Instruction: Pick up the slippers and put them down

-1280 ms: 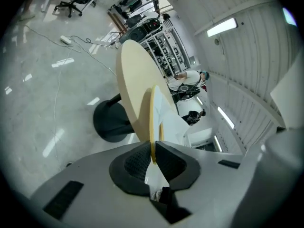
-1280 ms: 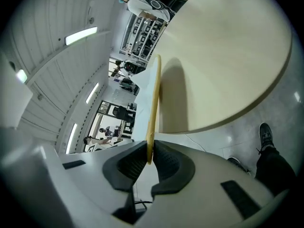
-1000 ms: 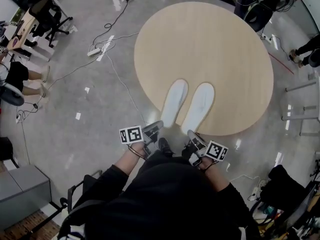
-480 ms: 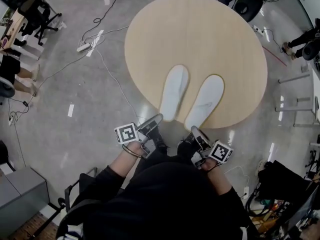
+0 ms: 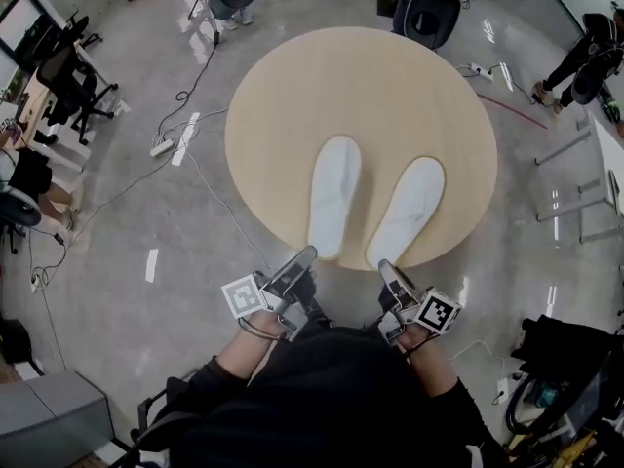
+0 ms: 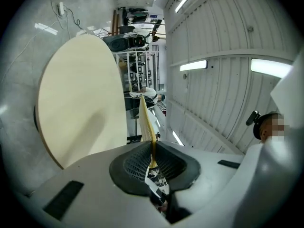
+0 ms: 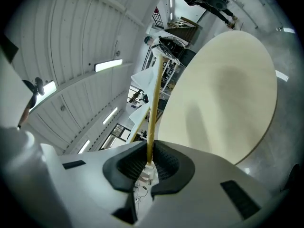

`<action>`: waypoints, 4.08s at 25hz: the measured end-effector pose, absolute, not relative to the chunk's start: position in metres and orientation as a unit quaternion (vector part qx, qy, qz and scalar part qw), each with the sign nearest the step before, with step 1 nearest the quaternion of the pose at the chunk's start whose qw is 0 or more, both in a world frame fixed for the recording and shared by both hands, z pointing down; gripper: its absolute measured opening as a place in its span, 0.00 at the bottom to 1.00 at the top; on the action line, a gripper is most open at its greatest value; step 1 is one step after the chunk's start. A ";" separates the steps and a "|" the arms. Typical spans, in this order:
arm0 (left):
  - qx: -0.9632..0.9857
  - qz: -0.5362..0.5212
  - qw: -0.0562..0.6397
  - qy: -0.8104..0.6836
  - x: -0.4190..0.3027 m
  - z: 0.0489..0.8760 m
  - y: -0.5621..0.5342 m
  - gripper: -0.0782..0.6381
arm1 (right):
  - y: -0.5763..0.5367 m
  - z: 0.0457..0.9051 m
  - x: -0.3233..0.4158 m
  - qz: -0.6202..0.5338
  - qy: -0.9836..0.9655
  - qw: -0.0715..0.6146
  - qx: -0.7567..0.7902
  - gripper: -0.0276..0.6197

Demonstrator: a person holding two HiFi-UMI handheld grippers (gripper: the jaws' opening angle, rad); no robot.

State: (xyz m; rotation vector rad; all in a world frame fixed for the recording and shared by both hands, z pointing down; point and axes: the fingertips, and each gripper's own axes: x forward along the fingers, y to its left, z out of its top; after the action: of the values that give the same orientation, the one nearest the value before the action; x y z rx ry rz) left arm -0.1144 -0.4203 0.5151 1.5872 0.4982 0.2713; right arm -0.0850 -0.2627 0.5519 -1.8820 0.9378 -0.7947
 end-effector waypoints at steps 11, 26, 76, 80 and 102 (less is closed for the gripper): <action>0.707 0.103 0.647 0.268 -0.085 0.477 -0.263 0.17 | -0.105 0.533 -0.064 -0.266 0.365 0.467 -0.761 0.11; 0.693 0.091 0.653 0.292 -0.062 0.465 -0.085 0.18 | 0.078 0.504 -0.052 -0.234 0.372 0.469 -0.766 0.11; 0.667 0.093 0.698 0.244 0.285 0.542 0.074 0.18 | 0.234 0.566 0.285 -0.390 0.371 0.381 -0.752 0.11; 0.686 0.076 0.693 0.208 0.287 0.553 0.084 0.17 | 0.241 0.576 0.304 -0.412 0.403 0.370 -0.728 0.11; 0.725 -0.014 0.688 -0.024 0.273 0.592 0.192 0.18 | 0.324 0.657 0.394 -0.565 0.500 0.265 -0.600 0.11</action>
State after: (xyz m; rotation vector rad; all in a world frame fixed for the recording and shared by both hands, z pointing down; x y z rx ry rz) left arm 0.2726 0.1919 0.5921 1.6237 -0.0539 -0.0323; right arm 0.3935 0.3235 0.6566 -1.6218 1.3506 -1.5279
